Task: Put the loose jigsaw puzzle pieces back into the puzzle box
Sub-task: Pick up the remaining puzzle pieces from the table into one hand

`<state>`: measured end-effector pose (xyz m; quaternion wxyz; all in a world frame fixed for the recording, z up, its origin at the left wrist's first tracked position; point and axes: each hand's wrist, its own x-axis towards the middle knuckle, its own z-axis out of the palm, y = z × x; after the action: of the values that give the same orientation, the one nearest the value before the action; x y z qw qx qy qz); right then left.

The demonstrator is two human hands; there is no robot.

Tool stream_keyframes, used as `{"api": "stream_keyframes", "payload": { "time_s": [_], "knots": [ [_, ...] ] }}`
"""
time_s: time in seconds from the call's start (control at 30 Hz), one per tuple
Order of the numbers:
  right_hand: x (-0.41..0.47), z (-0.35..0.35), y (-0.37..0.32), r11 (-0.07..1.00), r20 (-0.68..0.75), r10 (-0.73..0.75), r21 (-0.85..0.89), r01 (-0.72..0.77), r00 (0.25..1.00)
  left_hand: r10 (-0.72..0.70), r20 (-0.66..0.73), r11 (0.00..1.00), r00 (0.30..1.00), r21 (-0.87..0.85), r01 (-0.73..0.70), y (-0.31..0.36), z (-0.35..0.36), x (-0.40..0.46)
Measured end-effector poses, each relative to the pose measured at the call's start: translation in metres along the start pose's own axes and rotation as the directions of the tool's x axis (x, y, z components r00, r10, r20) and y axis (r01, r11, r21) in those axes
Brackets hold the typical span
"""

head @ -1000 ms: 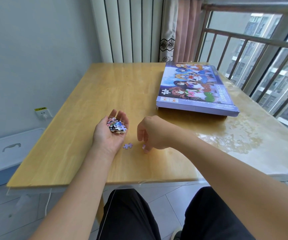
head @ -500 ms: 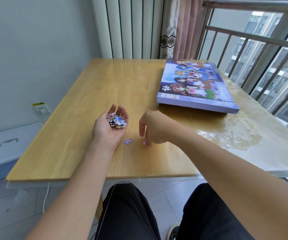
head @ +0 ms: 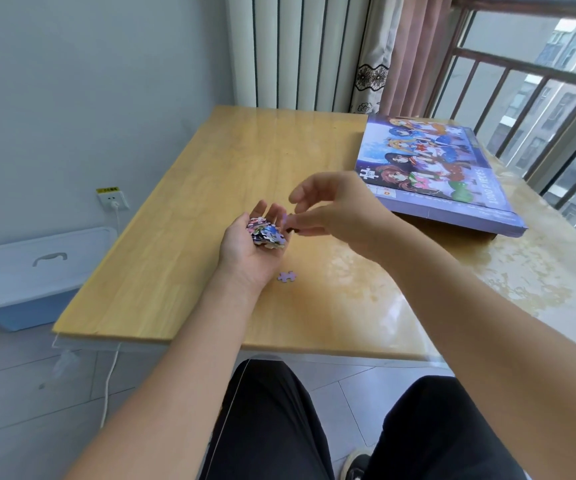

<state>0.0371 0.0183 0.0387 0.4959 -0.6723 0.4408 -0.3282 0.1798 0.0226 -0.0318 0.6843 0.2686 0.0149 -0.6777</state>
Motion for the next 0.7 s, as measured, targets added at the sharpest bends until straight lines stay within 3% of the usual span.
{"api": "stream_keyframes", "payload": {
  "time_s": [0.07,0.17,0.2,0.3,0.47,0.7],
  "knots": [
    [0.013,0.011,-0.008,0.994,-0.060,-0.053,-0.103,0.047,0.997,0.017,-0.008,1.000,1.000,-0.011,-0.017,0.000,-0.001,-0.001],
    [0.014,0.011,-0.007,0.896,-0.138,-0.167,-0.434,0.092,0.976,0.021,-0.001,0.999,1.000,-0.046,-0.021,0.002,-0.001,-0.001],
    [0.011,0.008,-0.003,0.846,-0.086,-0.151,-0.527,0.084,0.985,0.026,-0.002,0.998,1.000,-0.063,-0.026,0.004,0.000,-0.001],
    [-0.006,0.012,0.011,0.664,0.151,0.098,-0.746,0.049,0.984,0.029,0.014,0.986,0.999,-0.163,-0.026,0.005,-0.001,0.000],
    [-0.011,0.023,0.017,0.639,0.170,0.102,-0.766,0.067,0.980,0.037,0.021,0.983,0.999,-0.181,-0.032,0.005,-0.001,-0.001],
    [-0.009,0.029,0.000,0.520,0.249,0.199,-0.847,0.113,0.948,0.039,0.018,0.983,0.999,-0.181,-0.035,0.007,-0.001,0.001]
  ]
}}
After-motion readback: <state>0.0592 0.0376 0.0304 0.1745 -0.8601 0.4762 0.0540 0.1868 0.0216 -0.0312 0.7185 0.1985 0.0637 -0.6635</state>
